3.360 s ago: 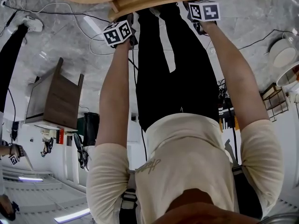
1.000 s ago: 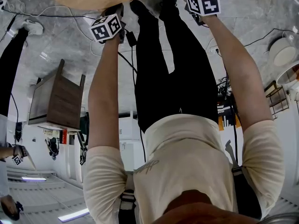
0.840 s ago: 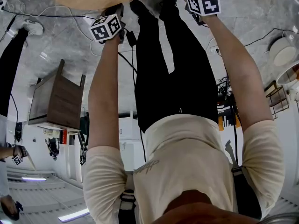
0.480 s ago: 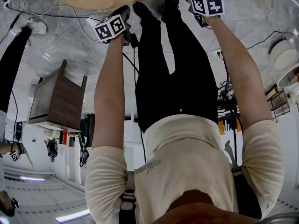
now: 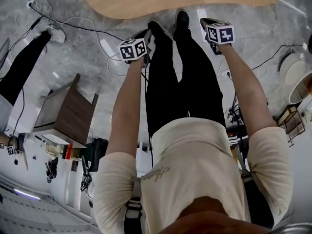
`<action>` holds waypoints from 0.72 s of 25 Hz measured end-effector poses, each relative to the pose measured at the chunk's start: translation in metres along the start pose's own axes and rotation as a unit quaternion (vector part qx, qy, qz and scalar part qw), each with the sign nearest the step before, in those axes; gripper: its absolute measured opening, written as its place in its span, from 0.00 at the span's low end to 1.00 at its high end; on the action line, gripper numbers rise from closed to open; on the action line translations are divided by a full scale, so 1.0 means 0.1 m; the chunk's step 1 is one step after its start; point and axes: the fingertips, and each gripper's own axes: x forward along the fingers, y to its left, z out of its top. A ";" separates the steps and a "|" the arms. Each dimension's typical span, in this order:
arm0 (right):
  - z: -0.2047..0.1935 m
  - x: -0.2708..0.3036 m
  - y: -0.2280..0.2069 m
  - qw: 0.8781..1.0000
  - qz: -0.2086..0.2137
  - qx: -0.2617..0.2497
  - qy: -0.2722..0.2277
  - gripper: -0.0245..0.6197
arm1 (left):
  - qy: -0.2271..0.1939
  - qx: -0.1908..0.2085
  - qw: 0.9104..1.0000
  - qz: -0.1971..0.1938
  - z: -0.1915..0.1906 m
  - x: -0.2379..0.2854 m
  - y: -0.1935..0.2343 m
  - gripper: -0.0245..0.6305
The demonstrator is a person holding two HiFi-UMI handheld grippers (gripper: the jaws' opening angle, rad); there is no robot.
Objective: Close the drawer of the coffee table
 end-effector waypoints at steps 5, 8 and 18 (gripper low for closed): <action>-0.09 -0.64 0.36 1.000 -0.004 0.019 -0.011 0.03 | 0.001 0.047 0.999 -0.006 0.17 -0.58 -0.34 0.04; -0.08 -1.06 0.68 1.000 -0.001 0.017 -0.021 0.03 | -0.005 0.066 0.998 -0.002 0.25 -1.00 -0.50 0.04; 0.33 -2.40 1.53 0.986 0.030 -0.030 -0.164 0.03 | -0.104 0.093 0.990 -0.028 0.53 -2.22 -1.34 0.04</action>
